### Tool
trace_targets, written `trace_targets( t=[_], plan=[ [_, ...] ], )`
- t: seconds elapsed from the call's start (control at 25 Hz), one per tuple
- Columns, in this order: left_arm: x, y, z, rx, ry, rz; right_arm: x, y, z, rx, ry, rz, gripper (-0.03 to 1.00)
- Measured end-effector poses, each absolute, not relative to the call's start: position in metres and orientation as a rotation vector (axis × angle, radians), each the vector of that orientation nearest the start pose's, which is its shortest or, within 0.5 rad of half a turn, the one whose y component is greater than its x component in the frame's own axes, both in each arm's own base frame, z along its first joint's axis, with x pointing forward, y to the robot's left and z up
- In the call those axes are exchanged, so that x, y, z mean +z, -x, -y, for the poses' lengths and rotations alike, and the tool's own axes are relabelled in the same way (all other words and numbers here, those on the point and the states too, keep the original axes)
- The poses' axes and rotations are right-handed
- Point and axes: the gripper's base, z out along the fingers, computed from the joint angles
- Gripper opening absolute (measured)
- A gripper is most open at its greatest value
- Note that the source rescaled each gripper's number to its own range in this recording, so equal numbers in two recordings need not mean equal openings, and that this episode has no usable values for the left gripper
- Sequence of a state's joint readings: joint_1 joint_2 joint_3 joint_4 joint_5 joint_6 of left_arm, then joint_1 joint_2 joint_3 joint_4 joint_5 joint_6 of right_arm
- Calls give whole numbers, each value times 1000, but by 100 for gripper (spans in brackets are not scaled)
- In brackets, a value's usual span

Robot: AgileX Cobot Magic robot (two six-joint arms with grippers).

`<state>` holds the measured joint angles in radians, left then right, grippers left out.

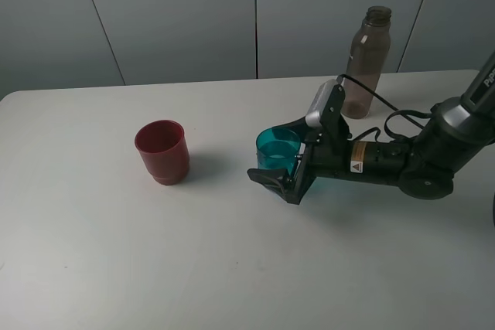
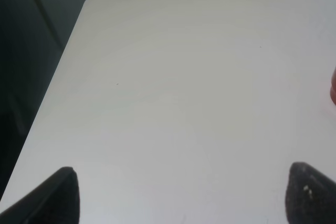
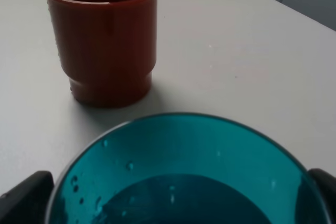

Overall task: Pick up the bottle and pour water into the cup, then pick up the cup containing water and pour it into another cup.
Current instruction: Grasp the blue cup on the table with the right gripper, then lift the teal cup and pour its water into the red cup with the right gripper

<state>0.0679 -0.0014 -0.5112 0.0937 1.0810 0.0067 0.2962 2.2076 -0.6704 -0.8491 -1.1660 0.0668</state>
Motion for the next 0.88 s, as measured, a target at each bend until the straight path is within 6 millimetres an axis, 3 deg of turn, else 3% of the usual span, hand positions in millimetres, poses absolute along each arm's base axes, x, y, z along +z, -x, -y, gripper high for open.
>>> trace_targets(
  t=[0.08,0.12,0.24,0.88],
  plan=[
    [279,8,-7,159,69,-2051,52,-278,-151,725,1062,-1650,84],
    [279,8,-7,159,69,-2051,52,-278,-151,725,1062,-1650,71],
    [279,8,-7,159,69,-2051,52,-278,-151,725,1068,-1646,11],
    [279,8,-7,154,76,-2050,55,-281,-150,686,1062,-1648,8]
  ],
)
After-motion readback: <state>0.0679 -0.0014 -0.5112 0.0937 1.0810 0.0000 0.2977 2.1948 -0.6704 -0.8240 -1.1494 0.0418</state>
